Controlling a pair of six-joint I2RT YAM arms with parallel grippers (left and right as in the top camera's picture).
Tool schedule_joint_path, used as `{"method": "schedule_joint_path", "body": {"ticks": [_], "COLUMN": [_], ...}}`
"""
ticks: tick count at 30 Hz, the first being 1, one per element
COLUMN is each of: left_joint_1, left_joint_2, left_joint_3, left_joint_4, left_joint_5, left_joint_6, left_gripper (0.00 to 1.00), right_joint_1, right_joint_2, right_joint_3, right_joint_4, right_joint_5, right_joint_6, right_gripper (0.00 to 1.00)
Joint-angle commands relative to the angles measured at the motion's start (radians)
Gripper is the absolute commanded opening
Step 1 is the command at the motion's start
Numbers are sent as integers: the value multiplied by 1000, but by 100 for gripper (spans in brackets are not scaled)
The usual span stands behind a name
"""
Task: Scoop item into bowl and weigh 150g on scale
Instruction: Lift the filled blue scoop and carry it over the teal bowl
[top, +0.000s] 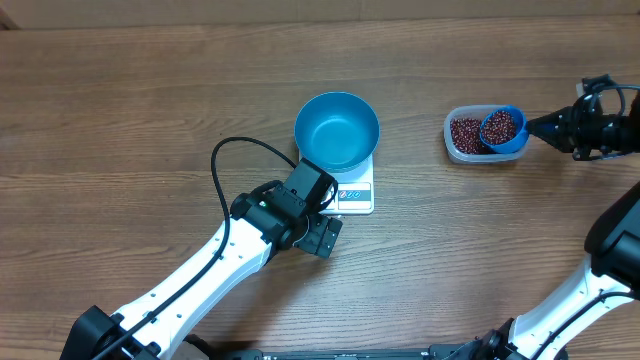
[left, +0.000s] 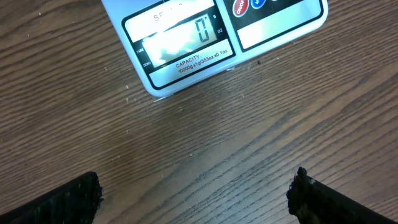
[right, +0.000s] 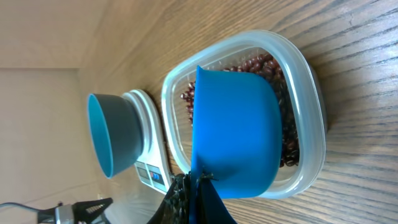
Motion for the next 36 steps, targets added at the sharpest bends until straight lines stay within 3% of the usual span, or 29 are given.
{"method": "schedule_joint_path", "body": {"ticks": [1, 19, 36], "left_joint_1": [-1, -1, -1], "left_joint_2": [2, 2, 2], "left_joint_3": [-1, -1, -1], "left_joint_4": [4, 4, 4], "left_joint_5": [-5, -5, -5], "left_joint_6": [12, 12, 12], "left_gripper": [100, 100, 99], "right_joint_1": [-16, 42, 476], "right_joint_2": [3, 2, 2], "right_joint_3": [10, 299, 331], "right_joint_4": [-1, -224, -151], "right_joint_5": [-95, -123, -199], "right_joint_6": [-23, -24, -23], "right_gripper": [4, 4, 3]}}
